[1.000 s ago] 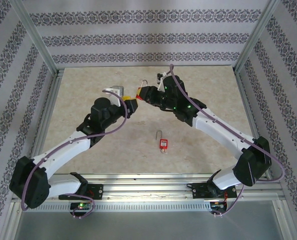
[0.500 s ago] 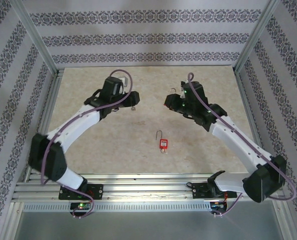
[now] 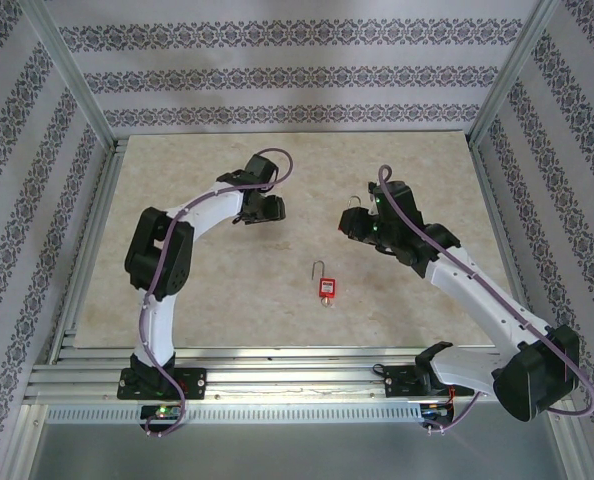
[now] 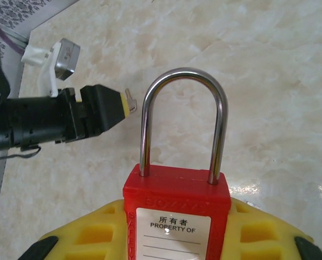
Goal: Unlock with the key
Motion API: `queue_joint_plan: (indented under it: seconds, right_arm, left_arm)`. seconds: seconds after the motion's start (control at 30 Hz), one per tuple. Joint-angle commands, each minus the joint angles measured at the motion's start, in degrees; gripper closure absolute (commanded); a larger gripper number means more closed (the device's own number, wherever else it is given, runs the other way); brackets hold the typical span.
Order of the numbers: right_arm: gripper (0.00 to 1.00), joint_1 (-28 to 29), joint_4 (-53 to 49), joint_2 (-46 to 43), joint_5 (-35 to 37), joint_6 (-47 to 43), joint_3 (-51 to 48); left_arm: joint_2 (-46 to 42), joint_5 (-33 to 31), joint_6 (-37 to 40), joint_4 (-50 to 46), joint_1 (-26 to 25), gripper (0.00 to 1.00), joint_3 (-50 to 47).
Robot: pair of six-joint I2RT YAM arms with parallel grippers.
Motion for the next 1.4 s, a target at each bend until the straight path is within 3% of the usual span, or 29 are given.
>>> queue_joint_plan:
  seconds: [0.0,0.43,0.7,0.97,1.37]
  right_arm:
    - [1.0,-0.6,2.4,-0.1,-1.2,-1.6,-1.4]
    - [1.0,-2.6,4.0,0.9,-2.7,-3.0,-4.2]
    - [1.0,-5.4,-4.9,9.0,1.5,-8.5,-1.0]
    - [1.0,-6.6,-3.3,13.8,2.0,-8.5,-2.9]
    - [0.98,-8.3,-9.2,25.6,5.2,-12.1,2.2]
  left_arm:
    - [2.7,-1.2,-2.4,-4.2,1.7,0.42,3.2]
    - [9.9,-3.2,-0.3,-10.5,1.7,0.49,11.3]
    - [11.0,-2.8,3.0,-12.3,1.8,0.63,11.7]
    - [10.6,-2.9,5.6,-12.1,1.8,0.74,10.6]
    - [6.0,-1.5,9.3,-7.6,1.7,0.93,5.3]
